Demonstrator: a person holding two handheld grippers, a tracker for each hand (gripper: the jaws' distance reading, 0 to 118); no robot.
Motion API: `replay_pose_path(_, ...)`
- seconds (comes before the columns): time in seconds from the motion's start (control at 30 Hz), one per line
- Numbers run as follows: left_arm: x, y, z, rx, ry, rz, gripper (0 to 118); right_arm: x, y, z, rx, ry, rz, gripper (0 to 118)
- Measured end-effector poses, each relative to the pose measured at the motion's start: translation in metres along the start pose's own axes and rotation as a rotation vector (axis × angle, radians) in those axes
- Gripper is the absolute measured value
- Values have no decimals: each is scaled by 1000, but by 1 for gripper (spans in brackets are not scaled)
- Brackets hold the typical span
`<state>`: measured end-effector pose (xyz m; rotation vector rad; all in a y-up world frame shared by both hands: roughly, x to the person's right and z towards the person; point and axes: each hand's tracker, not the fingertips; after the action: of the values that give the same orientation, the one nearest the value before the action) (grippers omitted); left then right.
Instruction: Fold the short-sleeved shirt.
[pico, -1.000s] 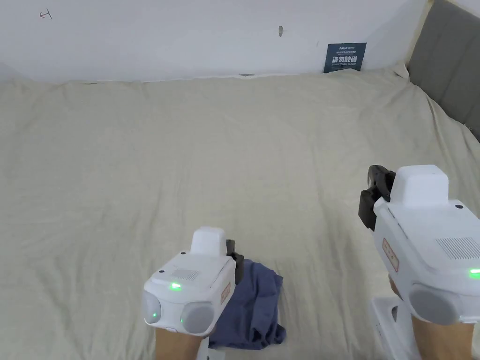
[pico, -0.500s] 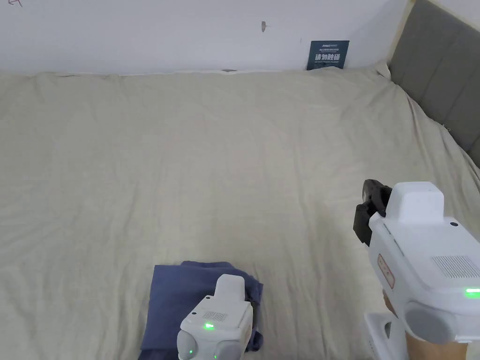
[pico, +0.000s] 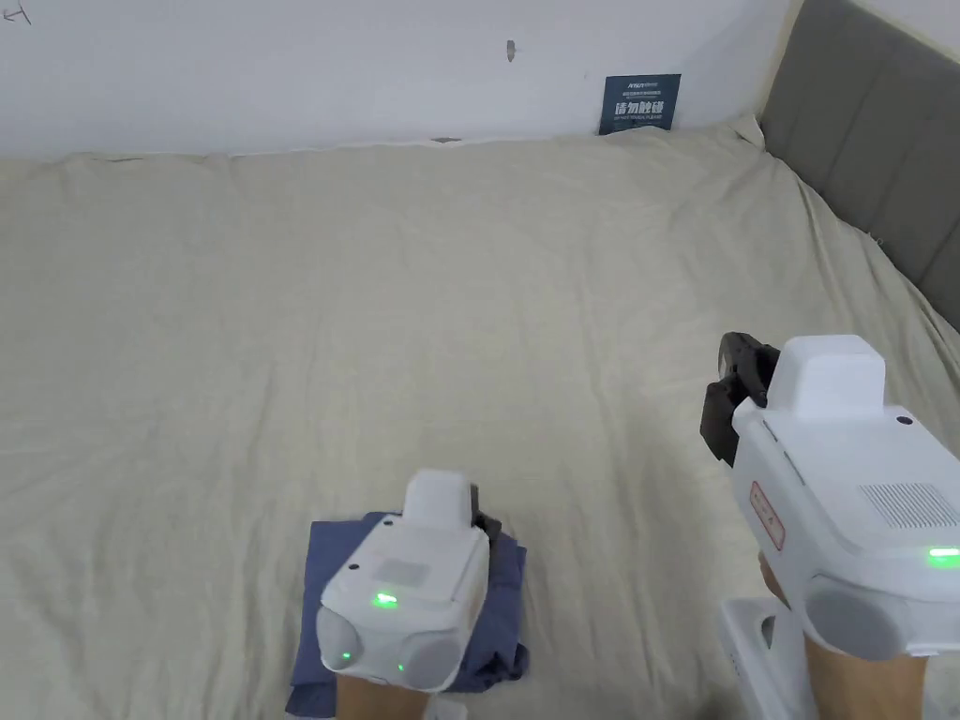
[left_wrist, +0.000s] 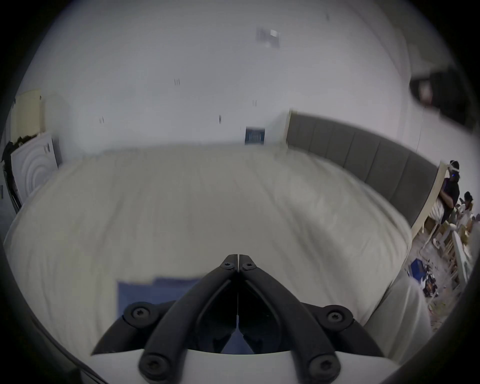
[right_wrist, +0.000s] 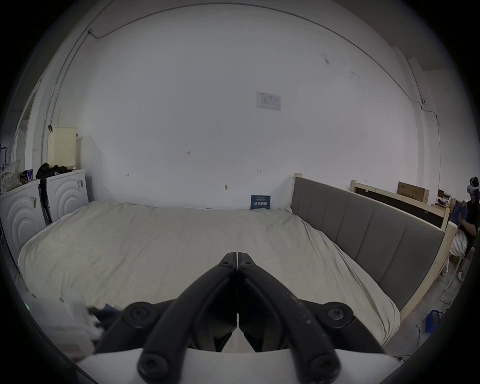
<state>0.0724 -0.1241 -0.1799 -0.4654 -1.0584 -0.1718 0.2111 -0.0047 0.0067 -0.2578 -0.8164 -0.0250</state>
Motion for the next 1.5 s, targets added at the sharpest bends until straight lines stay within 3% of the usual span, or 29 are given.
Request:
replay_pose_path(0.2, -35, 58, 58, 203, 114, -93, 0, -22, 12, 5, 48, 33, -2, 1)
replay_pose_path(0.4, -87, 91, 100, 336, 232, -54, 0, -43, 23, 9, 90, 66, 13, 1)
replay_pose_path(0.63, -140, 98, 128, 390, 364, -65, 0, -57, 27, 7, 115, 79, 30, 1)
replay_pose_path(1.07, -159, 91, 133, 367, 379, -10, 0, -71, 21, 0, 109, 88, 34, 1)
replay_pose_path(1.17, -160, 91, 133, 366, 366, 4, 0, -80, -1, -12, 85, 95, 24, 1)
replay_pose_path(1.4, -166, 90, 139, 368, 363, 22, 0, -124, -109, -54, -152, 176, 34, 1)
replay_pose_path(1.5, -171, 88, 142, 362, 369, 26, 0, -143, -153, -65, -246, 217, 75, 1)
